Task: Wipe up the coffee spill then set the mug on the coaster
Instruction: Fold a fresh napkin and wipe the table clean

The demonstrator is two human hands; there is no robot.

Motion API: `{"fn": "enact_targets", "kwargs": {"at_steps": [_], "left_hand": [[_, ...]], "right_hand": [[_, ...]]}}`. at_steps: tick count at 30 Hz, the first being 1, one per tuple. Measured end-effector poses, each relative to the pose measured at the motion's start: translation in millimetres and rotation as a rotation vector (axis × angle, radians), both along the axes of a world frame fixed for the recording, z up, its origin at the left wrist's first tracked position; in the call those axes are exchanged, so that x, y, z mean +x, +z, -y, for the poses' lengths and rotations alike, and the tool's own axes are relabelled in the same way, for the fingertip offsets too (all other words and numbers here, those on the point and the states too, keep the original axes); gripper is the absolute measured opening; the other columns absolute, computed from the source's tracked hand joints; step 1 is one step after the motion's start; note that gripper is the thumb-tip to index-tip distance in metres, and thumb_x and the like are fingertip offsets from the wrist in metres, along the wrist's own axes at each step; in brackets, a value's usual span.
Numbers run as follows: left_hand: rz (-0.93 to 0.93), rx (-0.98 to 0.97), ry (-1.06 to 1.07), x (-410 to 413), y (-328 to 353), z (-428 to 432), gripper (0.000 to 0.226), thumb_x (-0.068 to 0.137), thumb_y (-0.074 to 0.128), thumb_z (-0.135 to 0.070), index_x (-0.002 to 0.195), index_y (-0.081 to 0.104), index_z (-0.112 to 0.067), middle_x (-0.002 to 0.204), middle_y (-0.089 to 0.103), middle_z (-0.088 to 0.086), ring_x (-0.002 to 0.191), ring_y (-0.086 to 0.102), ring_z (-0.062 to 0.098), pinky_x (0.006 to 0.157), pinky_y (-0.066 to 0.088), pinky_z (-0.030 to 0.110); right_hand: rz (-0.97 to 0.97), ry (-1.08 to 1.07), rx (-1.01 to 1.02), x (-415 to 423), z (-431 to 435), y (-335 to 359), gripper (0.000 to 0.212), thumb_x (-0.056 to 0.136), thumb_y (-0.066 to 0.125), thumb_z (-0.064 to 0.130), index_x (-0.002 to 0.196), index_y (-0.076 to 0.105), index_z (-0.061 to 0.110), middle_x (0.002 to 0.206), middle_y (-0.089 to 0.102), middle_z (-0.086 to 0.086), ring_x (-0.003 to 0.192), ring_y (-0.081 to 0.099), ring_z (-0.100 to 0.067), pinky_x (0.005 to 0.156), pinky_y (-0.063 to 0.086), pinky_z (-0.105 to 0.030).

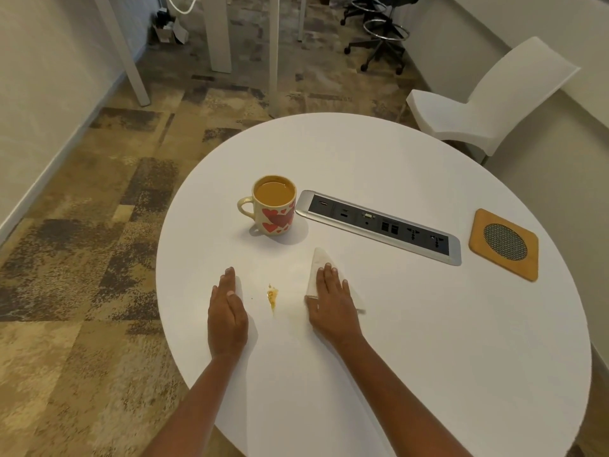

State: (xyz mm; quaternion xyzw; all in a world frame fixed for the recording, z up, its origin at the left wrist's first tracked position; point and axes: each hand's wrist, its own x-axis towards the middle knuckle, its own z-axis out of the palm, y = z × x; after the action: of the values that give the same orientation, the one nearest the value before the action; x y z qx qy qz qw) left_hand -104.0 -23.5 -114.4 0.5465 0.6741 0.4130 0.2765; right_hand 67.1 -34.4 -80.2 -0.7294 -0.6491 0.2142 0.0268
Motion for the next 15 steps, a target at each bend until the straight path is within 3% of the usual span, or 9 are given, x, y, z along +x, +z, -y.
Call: {"fn": "enact_targets", "kwargs": {"at_steps": [3,6,10,15], "left_hand": [[0.005,-0.011,0.001,-0.5,-1.8,-0.5,0.054,0.088,0.014,-0.022,0.136,0.036,-0.011,0.144,0.039,0.008,0.137,0.031,0.02,0.114,0.012,0.023],[0.001,-0.013,-0.001,-0.7,-0.6,-0.2,0.054,0.088,0.015,-0.022,0.136,0.036,-0.011,0.144,0.04,0.008,0.137,0.031,0.021,0.113,0.013,0.024],[-0.003,0.011,-0.001,0.2,1.8,0.0,0.053,0.088,0.016,-0.02,0.135,0.038,-0.007,0.142,0.042,0.01,0.135,0.034,0.021,0.114,0.015,0.026],[0.017,0.021,-0.007,-0.8,2.9,0.1,0.053,0.088,0.016,-0.019,0.134,0.038,-0.006,0.142,0.042,0.01,0.133,0.032,0.013,0.114,0.014,0.025]], "right_hand": [[-0.003,-0.007,-0.024,-2.6,-1.1,4.7,0.067,0.095,0.035,0.036,0.147,0.006,0.004,0.157,-0.002,-0.016,0.146,-0.002,-0.028,0.119,-0.001,-0.038],[0.005,-0.04,-0.031,-5.2,-4.0,7.6,0.058,0.098,0.032,0.024,0.146,0.009,0.001,0.156,0.002,-0.021,0.146,0.003,-0.031,0.119,0.005,-0.037],[0.042,-0.042,-0.02,1.3,-5.7,8.5,0.052,0.098,0.026,0.005,0.146,0.006,0.003,0.156,0.007,-0.019,0.146,0.011,-0.028,0.115,0.024,-0.036],[0.118,0.039,-0.027,6.7,-7.0,8.5,0.058,0.098,0.03,0.004,0.146,-0.001,0.003,0.157,0.003,-0.019,0.146,0.008,-0.029,0.115,0.025,-0.038]]}}
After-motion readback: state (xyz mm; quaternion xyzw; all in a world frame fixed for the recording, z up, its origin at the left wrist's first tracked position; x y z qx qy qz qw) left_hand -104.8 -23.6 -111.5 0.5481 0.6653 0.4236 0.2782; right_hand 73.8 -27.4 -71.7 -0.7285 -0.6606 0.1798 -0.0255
